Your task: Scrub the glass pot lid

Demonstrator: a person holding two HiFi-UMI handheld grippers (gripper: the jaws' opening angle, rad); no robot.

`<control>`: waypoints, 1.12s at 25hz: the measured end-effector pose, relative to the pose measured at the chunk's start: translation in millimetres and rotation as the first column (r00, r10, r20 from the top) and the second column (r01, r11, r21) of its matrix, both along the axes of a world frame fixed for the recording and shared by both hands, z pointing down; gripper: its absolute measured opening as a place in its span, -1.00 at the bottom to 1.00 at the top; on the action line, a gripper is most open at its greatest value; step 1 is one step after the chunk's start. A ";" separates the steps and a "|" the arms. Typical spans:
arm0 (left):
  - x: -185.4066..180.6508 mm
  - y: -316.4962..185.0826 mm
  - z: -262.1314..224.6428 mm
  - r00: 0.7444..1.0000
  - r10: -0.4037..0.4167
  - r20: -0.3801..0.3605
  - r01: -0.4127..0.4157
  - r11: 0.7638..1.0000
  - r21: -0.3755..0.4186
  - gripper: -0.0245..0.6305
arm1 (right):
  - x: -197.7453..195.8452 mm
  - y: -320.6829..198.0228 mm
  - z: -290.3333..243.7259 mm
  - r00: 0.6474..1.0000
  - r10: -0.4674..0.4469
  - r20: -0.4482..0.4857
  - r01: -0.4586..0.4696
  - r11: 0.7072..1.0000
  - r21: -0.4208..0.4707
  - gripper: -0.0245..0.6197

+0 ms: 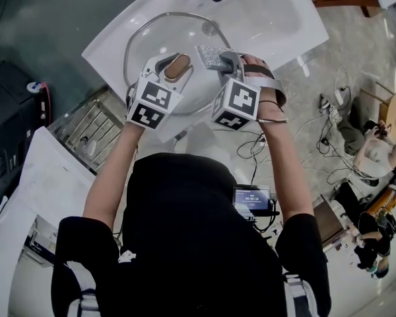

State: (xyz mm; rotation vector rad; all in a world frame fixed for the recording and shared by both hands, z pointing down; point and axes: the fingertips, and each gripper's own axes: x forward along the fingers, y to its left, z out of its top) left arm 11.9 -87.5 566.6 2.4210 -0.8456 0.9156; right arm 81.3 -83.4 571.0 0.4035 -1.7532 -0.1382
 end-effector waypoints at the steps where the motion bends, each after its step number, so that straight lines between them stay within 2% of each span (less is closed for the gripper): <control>1: 0.0 -0.3 0.3 1.000 0.000 0.000 0.000 1.000 -0.001 -0.41 | 0.4 1.2 0.4 1.000 0.004 0.001 -0.004 1.000 -0.002 -0.70; 24: 1.0 1.0 -1.4 1.000 0.012 -0.004 -0.012 1.000 0.000 -0.41 | 1.6 35.0 -1.9 0.997 0.075 0.002 -0.075 0.995 -0.059 -0.70; 28: -0.7 5.7 -2.9 1.000 0.019 -0.003 -0.019 0.999 -0.037 -0.41 | -1.1 45.7 -5.5 0.996 0.088 0.010 -0.086 0.992 -0.092 -0.69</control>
